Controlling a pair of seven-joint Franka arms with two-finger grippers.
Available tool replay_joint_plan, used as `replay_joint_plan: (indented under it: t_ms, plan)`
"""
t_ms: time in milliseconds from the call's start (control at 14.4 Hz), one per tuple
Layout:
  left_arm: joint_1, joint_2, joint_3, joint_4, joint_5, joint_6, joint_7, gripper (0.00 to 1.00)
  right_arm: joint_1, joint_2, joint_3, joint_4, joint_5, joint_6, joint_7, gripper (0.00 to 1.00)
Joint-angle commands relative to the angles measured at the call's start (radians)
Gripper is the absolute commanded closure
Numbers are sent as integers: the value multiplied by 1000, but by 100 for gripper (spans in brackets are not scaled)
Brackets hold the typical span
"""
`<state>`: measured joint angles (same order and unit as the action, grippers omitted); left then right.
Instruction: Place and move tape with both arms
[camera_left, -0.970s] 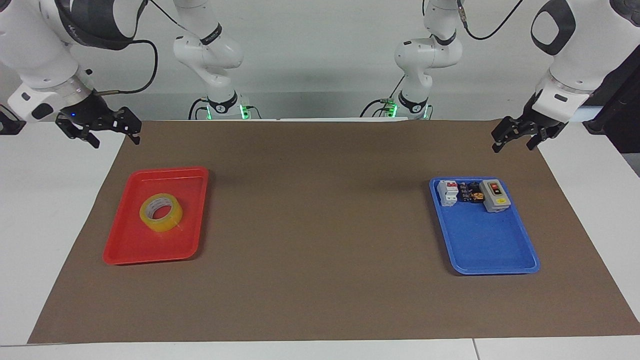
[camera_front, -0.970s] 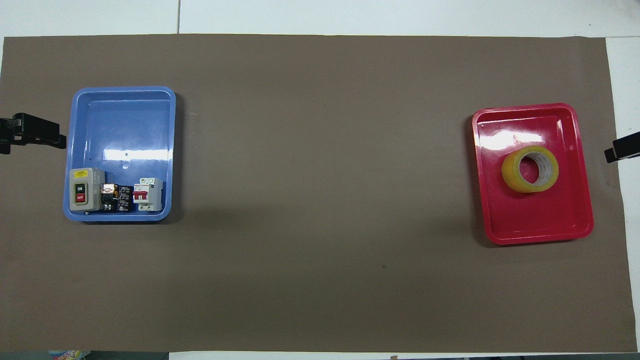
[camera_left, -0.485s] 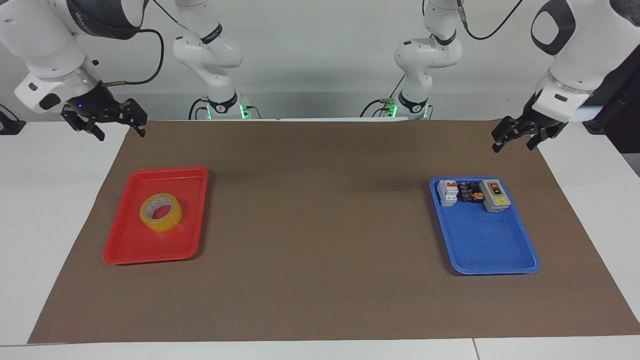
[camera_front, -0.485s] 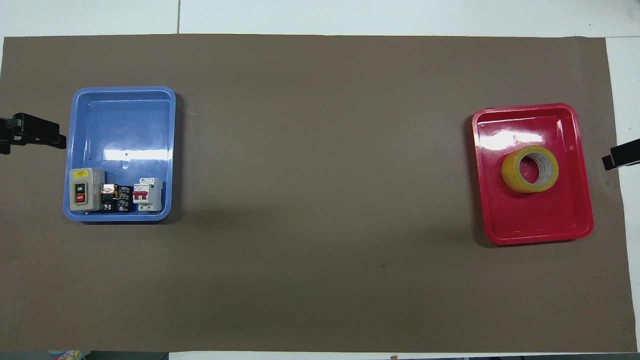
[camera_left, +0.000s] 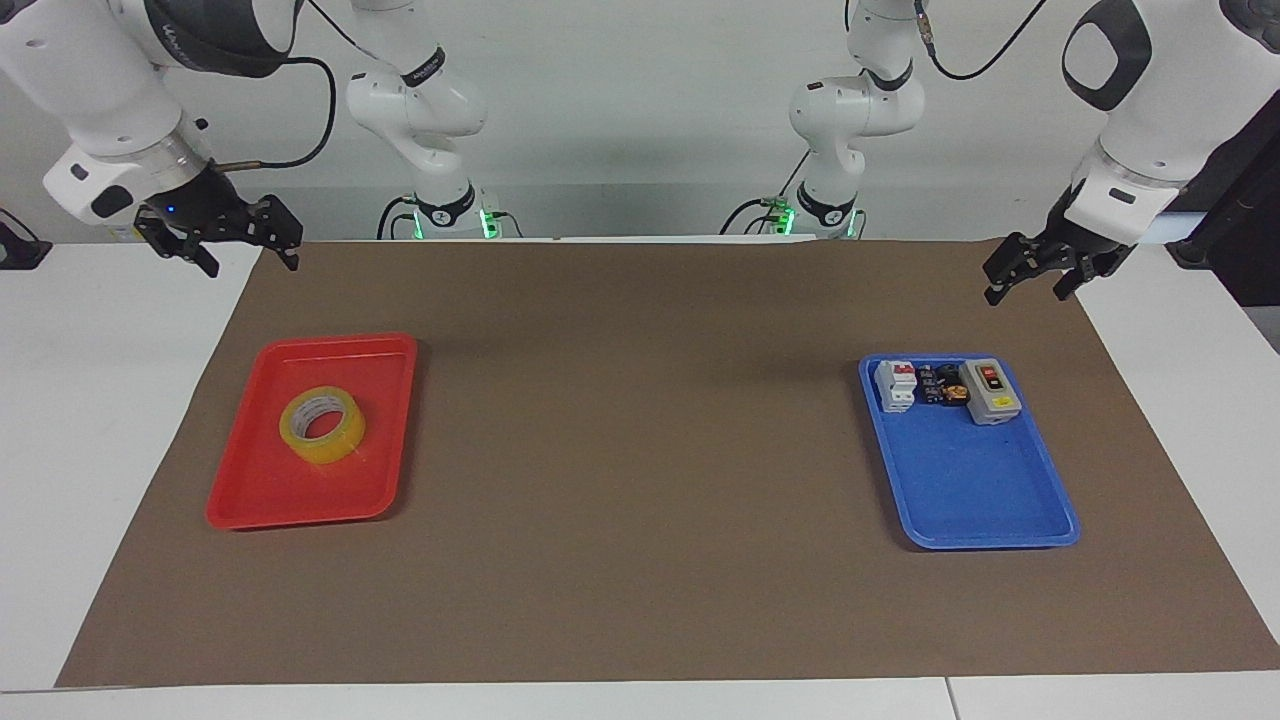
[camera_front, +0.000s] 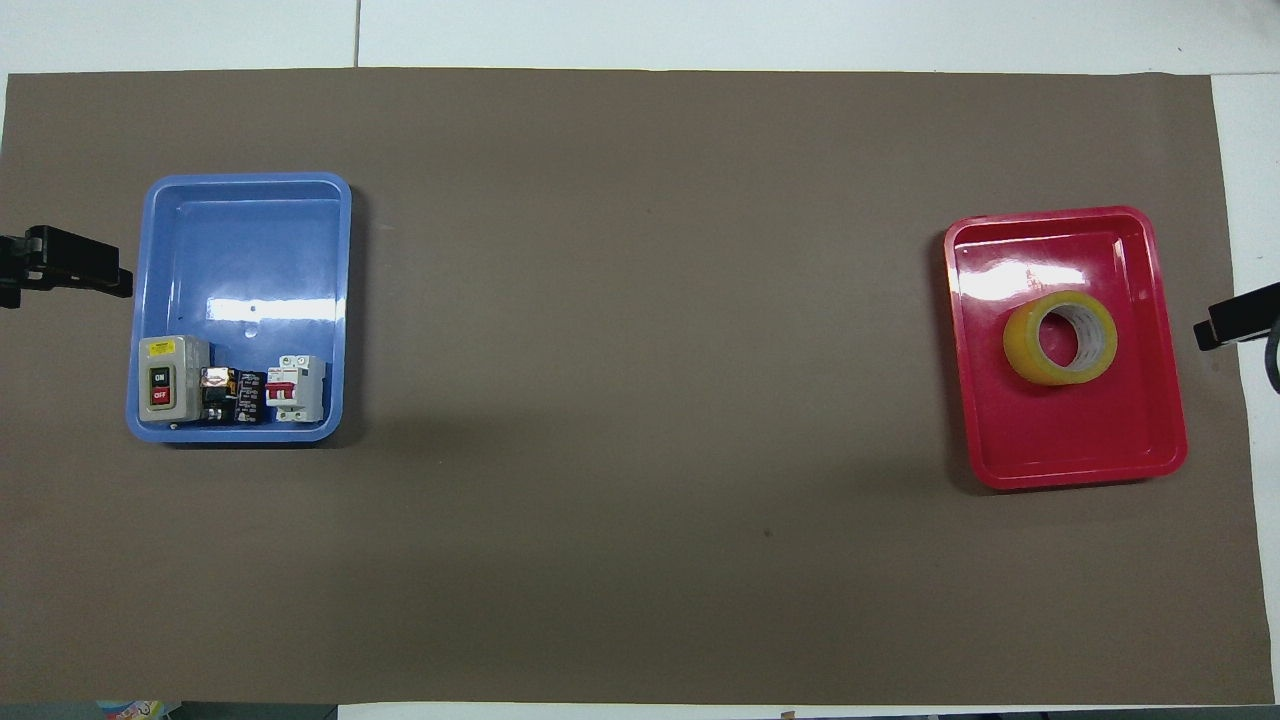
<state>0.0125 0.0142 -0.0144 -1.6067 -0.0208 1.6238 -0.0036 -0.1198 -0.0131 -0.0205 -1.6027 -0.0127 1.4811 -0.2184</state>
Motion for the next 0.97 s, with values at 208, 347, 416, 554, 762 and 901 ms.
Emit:
replay_joint_plan:
  t_ms: [208, 347, 416, 554, 762, 901]
  plan:
    - [4, -30, 1, -38, -11, 24, 8, 0, 3, -10, 5, 1, -12, 19, 24, 0]
    - [4, -30, 1, -38, -11, 24, 8, 0, 5, -11, 4, 0, -13, 22, 24, 0]
    - [4, -30, 1, -38, -11, 22, 8, 0, 2, -11, 4, 1, -13, 22, 24, 0]
    - [4, -30, 1, -38, -11, 22, 8, 0, -1, -11, 4, 1, -13, 25, 25, 0]
    - [4, -30, -1, -38, -11, 24, 8, 0, 8, -11, 5, 6, -13, 53, 91, 0]
    - [4, -30, 1, -38, -11, 22, 8, 0, 2, -11, 7, 9, -10, 47, 91, 0]
